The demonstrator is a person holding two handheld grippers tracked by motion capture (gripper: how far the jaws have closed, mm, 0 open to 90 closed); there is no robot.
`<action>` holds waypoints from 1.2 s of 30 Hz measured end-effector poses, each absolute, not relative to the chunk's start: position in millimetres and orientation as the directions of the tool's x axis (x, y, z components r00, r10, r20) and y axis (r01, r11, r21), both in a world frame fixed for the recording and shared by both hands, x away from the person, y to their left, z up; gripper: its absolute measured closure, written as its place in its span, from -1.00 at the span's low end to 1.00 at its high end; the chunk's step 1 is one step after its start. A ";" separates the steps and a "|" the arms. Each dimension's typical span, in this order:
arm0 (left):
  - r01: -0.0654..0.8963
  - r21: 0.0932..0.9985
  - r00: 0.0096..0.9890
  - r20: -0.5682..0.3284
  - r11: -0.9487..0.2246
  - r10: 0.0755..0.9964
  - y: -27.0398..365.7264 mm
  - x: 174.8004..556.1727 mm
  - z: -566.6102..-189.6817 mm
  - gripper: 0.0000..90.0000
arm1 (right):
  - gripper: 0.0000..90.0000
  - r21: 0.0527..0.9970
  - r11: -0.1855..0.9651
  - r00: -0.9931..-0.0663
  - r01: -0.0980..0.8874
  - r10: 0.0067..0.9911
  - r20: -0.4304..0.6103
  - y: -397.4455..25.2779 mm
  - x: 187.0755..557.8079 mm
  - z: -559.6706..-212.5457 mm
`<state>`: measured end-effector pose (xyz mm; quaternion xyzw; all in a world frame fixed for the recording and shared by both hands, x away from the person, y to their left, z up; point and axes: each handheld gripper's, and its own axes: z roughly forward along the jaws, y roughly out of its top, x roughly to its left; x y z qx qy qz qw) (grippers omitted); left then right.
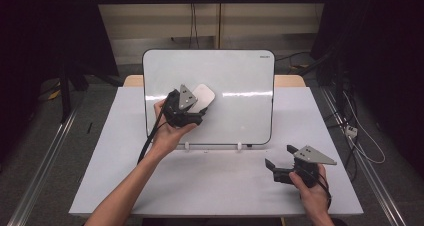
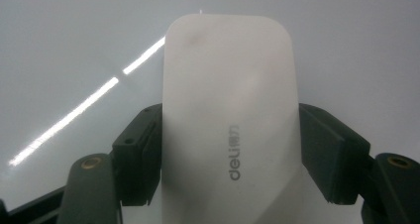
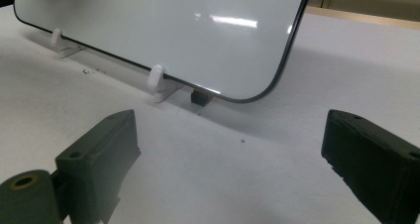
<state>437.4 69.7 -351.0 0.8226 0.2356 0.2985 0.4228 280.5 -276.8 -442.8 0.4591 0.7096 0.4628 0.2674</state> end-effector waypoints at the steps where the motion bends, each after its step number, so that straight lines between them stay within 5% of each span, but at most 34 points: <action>1: 0.137 0.837 0.710 0.289 -0.529 0.642 69.8 437.5 -351.3 -0.31 | -0.84 0.903 0.150 -0.435 0.404 0.899 0.045 -276.9 280.4 -442.8; 26: 0.167 0.846 0.717 0.248 -0.506 0.651 68.7 439.5 -356.0 -0.39 | -0.84 0.903 0.149 -0.437 0.404 0.898 0.047 -276.8 279.5 -442.4; 36: 0.194 0.843 0.735 0.215 -0.502 0.644 69.9 439.6 -356.0 -0.82 | -0.84 0.902 0.153 -0.441 0.404 0.896 0.045 -276.7 280.3 -443.1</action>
